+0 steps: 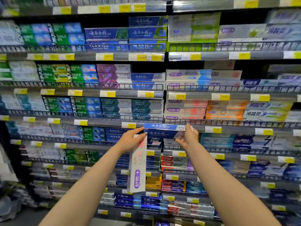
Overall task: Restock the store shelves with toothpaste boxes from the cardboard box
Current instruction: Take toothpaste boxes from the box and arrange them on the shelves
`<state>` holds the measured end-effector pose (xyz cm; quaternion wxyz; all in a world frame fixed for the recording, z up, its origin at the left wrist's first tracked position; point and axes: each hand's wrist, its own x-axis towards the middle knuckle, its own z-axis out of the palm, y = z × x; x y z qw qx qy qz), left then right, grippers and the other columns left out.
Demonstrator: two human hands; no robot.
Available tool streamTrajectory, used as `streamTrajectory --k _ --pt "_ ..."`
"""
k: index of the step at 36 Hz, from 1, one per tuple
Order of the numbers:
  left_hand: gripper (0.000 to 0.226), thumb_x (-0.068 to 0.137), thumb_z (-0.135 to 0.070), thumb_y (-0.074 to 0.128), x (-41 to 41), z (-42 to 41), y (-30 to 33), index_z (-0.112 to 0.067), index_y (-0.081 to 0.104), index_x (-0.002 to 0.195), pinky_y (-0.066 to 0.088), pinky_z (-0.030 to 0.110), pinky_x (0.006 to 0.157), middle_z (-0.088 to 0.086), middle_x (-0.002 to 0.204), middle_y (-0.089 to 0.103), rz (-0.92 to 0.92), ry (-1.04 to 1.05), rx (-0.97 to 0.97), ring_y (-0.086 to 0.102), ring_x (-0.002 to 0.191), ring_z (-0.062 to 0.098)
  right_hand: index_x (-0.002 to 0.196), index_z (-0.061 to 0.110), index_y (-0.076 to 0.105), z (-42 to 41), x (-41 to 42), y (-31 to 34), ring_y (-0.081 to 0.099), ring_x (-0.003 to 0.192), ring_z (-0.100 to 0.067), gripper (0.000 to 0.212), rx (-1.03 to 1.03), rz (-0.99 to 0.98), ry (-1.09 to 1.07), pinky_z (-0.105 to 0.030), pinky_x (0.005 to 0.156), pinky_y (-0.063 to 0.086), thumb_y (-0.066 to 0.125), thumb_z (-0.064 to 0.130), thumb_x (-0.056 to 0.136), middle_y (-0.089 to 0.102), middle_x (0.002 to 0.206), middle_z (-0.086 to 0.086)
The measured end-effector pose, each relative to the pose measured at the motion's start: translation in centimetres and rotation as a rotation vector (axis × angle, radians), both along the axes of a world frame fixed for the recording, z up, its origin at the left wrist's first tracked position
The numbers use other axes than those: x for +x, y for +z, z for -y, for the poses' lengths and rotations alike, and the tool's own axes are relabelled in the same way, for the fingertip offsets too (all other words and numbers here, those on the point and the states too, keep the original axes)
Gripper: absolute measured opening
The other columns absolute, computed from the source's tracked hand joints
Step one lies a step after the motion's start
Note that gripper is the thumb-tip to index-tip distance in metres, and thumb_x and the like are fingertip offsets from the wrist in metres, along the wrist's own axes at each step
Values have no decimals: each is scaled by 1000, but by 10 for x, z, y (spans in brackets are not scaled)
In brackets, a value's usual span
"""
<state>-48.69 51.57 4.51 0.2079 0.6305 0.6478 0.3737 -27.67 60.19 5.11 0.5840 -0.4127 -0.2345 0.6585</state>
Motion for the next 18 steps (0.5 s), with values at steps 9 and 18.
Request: streamTrajectory --k 9,18 --pt "47 93 -40 52 -4 -4 6 -16 52 133 32 35 109 -2 141 47 82 104 23 42 130 18 129 5 42 3 20 6 61 88 -20 52 220 299 406 -34 74 55 67 9 84 60 108 -13" --pt "44 93 -40 51 -9 -11 24 -17 55 130 39 33 101 -5 137 51 87 124 34 49 124 16 135 3 42 -19 35 20 49 121 -29 79 485 836 314 -35 87 46 71 47 75 45 139 -12"
